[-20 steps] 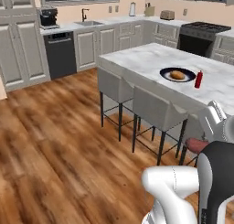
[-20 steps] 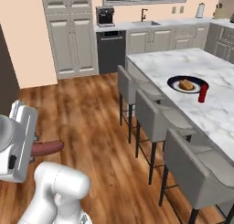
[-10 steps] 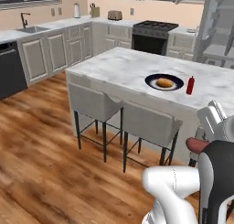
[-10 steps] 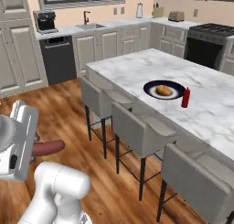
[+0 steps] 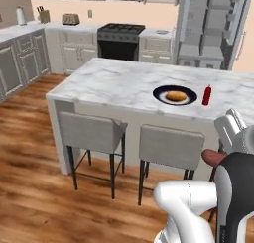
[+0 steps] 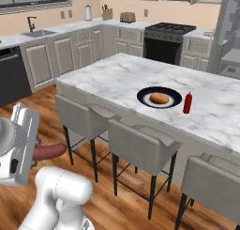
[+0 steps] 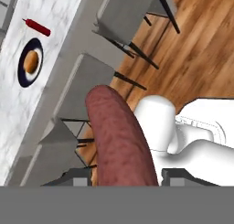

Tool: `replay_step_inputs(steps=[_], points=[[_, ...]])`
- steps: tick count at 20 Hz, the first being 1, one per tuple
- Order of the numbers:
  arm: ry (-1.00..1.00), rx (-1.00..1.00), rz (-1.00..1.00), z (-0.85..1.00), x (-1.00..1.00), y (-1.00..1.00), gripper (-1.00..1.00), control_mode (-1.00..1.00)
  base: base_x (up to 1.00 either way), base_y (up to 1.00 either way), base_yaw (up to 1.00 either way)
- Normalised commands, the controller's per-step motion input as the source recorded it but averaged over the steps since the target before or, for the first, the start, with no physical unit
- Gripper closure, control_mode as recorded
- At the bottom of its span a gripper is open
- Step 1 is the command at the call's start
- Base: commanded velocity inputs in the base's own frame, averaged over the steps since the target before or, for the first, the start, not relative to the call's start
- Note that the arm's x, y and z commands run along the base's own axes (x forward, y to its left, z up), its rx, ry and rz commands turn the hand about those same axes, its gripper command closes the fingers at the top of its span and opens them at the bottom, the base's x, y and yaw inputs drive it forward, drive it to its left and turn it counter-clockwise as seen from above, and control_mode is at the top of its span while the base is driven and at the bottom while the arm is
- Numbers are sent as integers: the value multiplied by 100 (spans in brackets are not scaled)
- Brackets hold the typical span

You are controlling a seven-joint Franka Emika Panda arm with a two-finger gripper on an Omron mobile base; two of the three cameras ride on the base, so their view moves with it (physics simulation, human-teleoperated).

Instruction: Move the hot dog bun to the plate on the dining table and place the condiment next to that plate. Then navigate to the fridge and take the sausage and place it on the plate as well.

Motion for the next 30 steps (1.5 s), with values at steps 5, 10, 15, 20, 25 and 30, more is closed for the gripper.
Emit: replay_step_inputs(steps=[5,10,15,20,25,30], points=[[0,0,0,0,0,0,100,100,78,76,-52],[0,0,0,0,0,0,100,100,100,36,-42],[0,0,0,0,0,0,100,100,100,0,-29],[0,0,0,0,0,0,100,100,100,0,-28],[19,0,-24,10,100,0,100,-100,0,0,0],[20,2,-13,8,100,-22,100,-100,0,0,0]])
